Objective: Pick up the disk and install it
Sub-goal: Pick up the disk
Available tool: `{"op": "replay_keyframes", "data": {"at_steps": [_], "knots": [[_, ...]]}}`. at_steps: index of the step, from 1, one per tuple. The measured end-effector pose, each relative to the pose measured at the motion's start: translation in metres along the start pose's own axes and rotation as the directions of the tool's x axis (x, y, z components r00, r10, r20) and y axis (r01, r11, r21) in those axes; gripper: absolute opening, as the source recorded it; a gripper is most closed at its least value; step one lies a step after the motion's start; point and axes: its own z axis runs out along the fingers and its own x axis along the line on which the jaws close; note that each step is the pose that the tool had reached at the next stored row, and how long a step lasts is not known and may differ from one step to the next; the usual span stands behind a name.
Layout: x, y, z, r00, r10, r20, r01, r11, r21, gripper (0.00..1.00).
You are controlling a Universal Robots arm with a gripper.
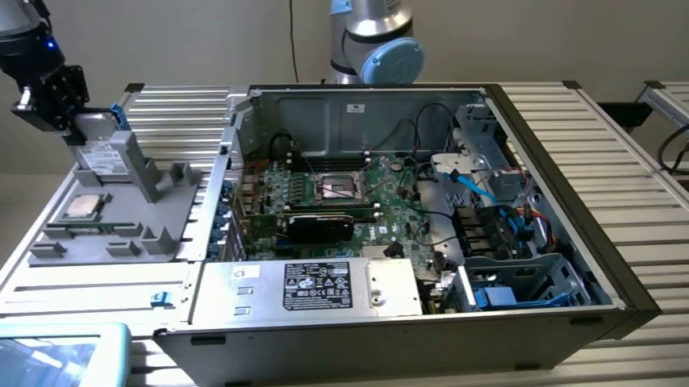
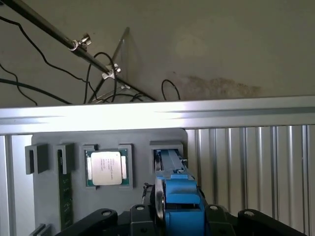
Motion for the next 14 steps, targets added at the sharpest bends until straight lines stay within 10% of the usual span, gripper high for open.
{"op": "replay_keyframes", "data": {"at_steps": [14], "knots": [[0.0043, -0.0002, -0.0031, 1.0000, 0.002, 0.0010, -0.002, 1.0000, 0.0009, 0.37]]}}
